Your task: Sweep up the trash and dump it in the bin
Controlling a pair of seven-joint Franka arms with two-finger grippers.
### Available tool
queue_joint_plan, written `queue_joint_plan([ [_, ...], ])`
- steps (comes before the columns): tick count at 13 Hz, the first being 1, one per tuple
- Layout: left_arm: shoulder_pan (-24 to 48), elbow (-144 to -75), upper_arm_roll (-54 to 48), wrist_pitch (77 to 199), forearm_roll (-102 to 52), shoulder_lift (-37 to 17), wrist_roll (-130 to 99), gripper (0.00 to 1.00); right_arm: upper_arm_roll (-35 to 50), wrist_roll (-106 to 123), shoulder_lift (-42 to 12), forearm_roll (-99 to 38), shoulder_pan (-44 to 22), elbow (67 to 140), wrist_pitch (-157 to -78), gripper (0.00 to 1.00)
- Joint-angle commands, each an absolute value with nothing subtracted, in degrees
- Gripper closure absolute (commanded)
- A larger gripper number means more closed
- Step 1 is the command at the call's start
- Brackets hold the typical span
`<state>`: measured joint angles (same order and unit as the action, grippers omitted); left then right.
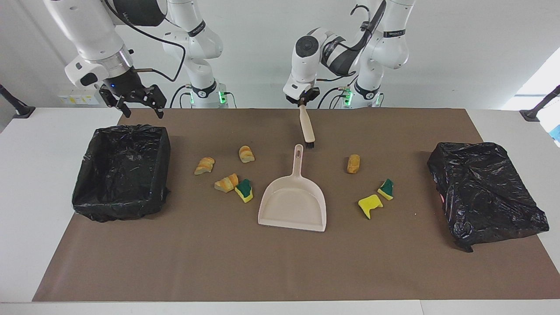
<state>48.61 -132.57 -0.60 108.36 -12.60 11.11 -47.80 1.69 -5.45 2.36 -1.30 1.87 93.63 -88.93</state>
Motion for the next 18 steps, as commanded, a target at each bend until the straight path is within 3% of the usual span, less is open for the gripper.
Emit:
queue_joint_plan([
  [1,39.15,-130.34,-0.62,102.93,-12.4,17.2,-39.32,1.0,2.11,-13.15,3.52,-2.11,-2.96,97.89,-95.14,0.0],
  [6,23.24,-126.49,-0.7,100.63,-0.37,15.83,-26.76,1.0,2.29,-31.69,-2.0,-2.46,-14.91,99.58,-107.11,0.0],
  [11,6.26,-114.8,-0.7,100.55,1.23,5.99,-9.78,1.0,2.29,-44.61,-10.35,-1.23,-23.53,99.32,-119.76,0.0],
  [15,2.37,-110.66,-0.7,100.02,1.84,-2.18,-5.01,1.0,2.28,-57.0,-16.95,4.9,-30.92,98.79,-127.17,0.0],
  [18,2.29,-111.0,-0.7,100.28,1.67,-3.6,-1.59,1.0,2.28,-64.05,-20.99,9.83,-35.58,98.79,-129.71,0.0],
])
